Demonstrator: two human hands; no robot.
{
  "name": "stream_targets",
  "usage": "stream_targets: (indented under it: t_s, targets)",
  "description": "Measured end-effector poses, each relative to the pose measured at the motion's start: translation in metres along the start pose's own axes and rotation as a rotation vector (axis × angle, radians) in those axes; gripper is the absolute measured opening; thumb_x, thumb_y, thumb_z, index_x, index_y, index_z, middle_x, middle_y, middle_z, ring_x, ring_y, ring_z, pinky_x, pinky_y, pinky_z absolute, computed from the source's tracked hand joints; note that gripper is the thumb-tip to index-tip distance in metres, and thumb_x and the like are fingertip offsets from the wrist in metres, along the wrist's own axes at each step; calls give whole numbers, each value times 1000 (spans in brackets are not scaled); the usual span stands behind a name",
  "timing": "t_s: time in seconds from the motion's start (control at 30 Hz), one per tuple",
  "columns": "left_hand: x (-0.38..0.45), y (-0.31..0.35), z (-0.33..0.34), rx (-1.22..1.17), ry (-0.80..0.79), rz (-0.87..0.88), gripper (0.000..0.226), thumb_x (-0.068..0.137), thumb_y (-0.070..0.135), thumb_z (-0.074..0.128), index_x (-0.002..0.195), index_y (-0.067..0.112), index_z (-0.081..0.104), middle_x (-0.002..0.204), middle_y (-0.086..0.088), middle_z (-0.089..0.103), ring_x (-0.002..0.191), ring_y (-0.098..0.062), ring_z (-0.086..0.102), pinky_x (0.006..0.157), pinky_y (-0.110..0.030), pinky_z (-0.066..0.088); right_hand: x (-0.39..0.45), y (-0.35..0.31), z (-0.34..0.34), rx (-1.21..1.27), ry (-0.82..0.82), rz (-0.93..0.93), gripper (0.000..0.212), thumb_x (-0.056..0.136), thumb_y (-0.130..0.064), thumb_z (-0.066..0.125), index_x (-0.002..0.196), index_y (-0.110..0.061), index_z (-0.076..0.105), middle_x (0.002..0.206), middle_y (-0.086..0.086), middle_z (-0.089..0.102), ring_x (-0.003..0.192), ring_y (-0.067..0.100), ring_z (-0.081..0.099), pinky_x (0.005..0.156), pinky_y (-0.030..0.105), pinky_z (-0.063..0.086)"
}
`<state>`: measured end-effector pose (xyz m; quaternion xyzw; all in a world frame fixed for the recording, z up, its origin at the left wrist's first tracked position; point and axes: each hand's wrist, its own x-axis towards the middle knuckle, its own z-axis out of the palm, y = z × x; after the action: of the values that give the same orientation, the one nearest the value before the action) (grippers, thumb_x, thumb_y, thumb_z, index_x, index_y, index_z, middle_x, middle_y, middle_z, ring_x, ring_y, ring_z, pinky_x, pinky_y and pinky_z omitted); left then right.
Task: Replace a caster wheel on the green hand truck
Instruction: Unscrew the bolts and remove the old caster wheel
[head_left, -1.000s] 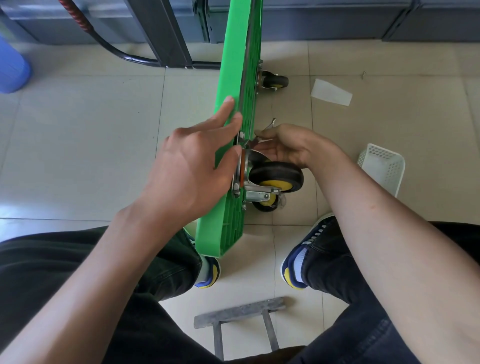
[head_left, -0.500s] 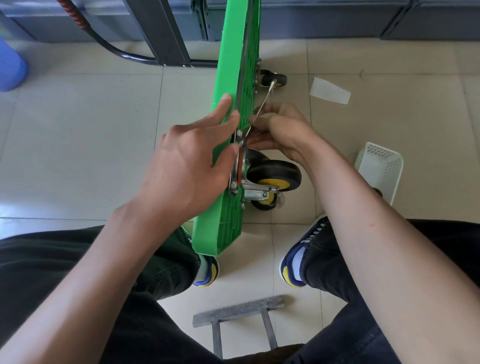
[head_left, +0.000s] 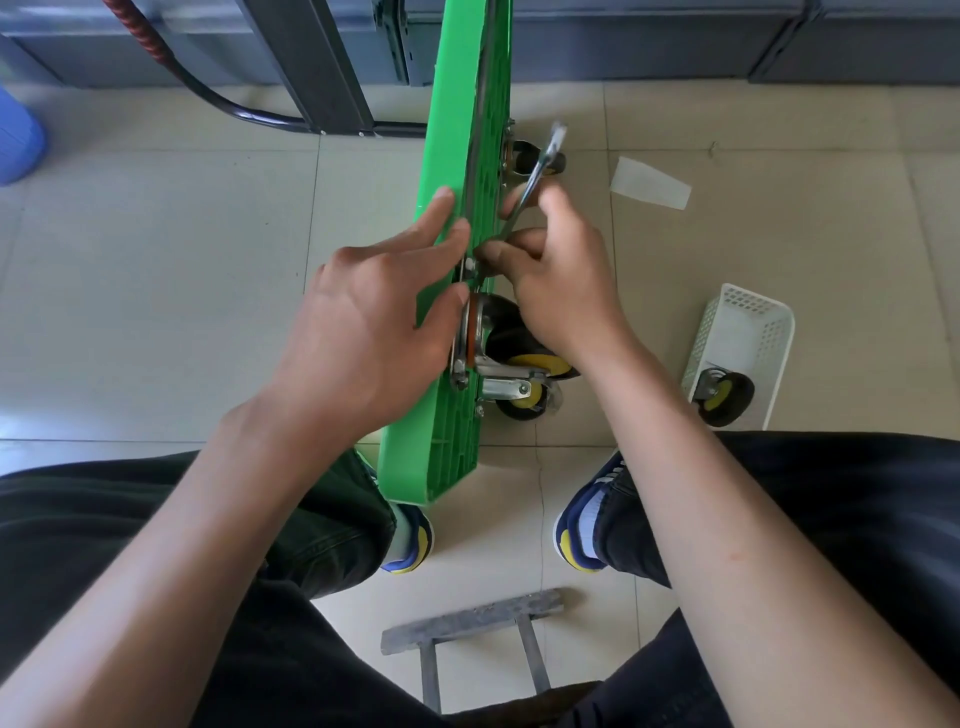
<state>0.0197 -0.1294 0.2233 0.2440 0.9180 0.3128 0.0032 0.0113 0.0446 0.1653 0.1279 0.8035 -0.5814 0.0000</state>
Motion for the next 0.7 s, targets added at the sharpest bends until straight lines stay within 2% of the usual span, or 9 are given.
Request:
stream_targets:
  t_s: [0.07,0.13,0.33,0.43,0.53,0.63,0.7]
  targets:
    - [0,0,0,0,1,-1,42,92,23,59,134,17,66,152,2,48,50,14,47,68,-40,58,-10,0,0,-20,25,-51,23,96,-9,68,106,-22,51,87,2,77,79,15,74,73,37,59]
    - [0,0,0,-1,-1,2,42,93,23,59,134,17,66,152,1,48,48,12,47,66,-39,57,-18,3,0,-61,24,-119,24,95,-6,67,107,-21,52,89,2,76,80,10,73,74,33,59]
    - [1,-1,0,3,3,25,41,92,22,59,132,15,66,151,-1,49,49,10,49,62,-41,58,-30,15,0,-158,5,-227,15,99,-10,63,112,-13,56,90,11,75,82,24,74,71,46,60]
    - [1,-1,0,3,5,24,42,92,23,59,133,16,66,151,0,48,50,12,49,65,-41,58,-32,15,0,-168,0,-244,17,100,-9,62,114,-13,54,92,11,75,84,22,75,72,46,60]
    - [1,0,-1,-3,10,13,42,92,24,59,133,16,66,151,1,48,48,10,49,64,-42,59,-33,15,-4,-133,8,-247,19,100,-7,62,107,-20,51,96,10,75,87,20,75,76,44,61]
    - [1,0,-1,8,-3,19,42,93,23,59,135,15,64,152,0,47,46,10,47,63,-38,57,-31,19,-11,-78,81,-210,23,98,-4,64,105,-21,50,98,1,74,92,8,73,85,31,60]
    - [0,0,0,16,-11,22,43,94,21,60,136,15,63,153,-1,46,45,11,46,64,-33,54,-28,21,-16,-58,128,-185,24,97,-3,66,108,-19,51,94,-8,72,90,-3,71,82,17,55]
